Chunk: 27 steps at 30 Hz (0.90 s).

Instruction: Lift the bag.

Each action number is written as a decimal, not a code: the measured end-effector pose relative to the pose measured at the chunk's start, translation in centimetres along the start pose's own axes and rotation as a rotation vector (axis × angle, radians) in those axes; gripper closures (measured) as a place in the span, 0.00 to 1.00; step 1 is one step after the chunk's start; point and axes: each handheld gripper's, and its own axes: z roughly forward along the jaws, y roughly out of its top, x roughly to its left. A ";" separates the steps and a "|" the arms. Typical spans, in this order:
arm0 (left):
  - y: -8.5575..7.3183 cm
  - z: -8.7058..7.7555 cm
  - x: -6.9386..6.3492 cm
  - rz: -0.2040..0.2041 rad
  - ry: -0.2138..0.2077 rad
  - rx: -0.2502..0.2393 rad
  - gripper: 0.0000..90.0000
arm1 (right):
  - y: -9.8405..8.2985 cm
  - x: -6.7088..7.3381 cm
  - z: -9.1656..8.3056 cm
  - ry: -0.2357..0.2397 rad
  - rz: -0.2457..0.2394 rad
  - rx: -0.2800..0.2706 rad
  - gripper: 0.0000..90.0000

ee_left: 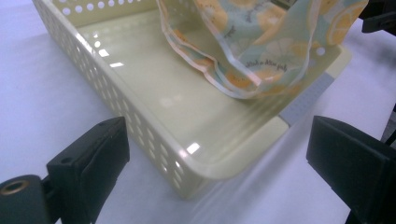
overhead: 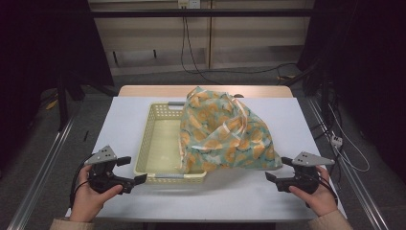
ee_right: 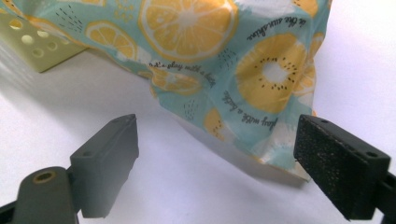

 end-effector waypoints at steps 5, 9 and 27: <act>-1.1 0.4 0.1 -0.009 -0.001 -0.009 0.06 | -0.6 0.0 -0.1 -0.015 0.002 -0.005 0.15; -1.8 0.8 0.0 -0.001 0.002 0.006 0.06 | -1.1 0.0 -0.2 -0.017 0.011 -0.008 0.15; -3.7 1.0 0.4 -0.038 -0.011 0.024 0.06 | -2.5 0.0 -0.5 -0.028 0.032 -0.011 0.15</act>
